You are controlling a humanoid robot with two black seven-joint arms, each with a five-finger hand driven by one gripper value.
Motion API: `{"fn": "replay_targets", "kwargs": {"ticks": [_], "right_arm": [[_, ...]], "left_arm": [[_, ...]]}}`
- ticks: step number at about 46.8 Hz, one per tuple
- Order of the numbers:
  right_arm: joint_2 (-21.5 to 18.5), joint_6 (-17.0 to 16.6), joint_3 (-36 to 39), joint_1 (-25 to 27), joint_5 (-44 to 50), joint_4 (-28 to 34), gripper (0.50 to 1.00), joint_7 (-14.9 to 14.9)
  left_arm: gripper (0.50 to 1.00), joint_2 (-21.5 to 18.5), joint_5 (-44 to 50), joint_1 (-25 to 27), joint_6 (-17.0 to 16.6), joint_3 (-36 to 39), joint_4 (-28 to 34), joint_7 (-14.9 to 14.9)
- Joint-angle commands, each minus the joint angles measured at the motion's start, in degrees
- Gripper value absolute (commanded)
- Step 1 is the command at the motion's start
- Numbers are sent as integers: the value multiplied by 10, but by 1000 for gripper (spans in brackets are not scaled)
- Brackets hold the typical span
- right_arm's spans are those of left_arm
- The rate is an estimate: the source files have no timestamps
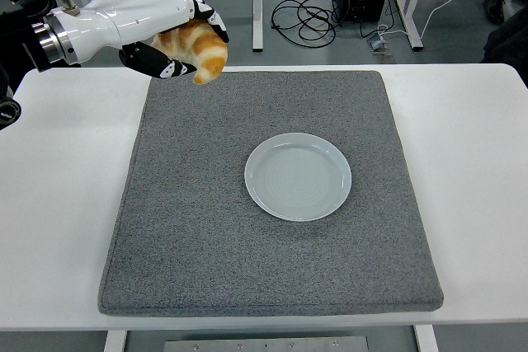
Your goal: Place the bread on the plate
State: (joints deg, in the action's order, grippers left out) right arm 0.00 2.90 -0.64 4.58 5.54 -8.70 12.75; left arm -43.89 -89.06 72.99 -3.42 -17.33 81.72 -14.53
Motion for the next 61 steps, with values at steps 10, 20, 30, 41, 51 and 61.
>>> {"fn": "replay_targets", "kwargs": {"ticks": [10,20,30,41,51,61], "right_arm": [[0,0,0,0,0,0,1000,0],[0,0,0,0,0,0,1000,0],[0,0,0,0,0,0,1000,0],[0,0,0,0,0,0,1000,-1],[0,0,0,0,0,0,1000,0],[0,0,0,0,0,0,1000,0]], "left_arm": [[500,81,-8,11,0,26,-45,2],[500,194,-8,64,-1,91,-113,2],[500,323,-4,78,-5,112,-205,3],[500,391,-3,69,-7,114,-250,3],[500,398,-2,66,-17,114,-277,3],[500,405,2,41,-60,160,-299,3]]}}
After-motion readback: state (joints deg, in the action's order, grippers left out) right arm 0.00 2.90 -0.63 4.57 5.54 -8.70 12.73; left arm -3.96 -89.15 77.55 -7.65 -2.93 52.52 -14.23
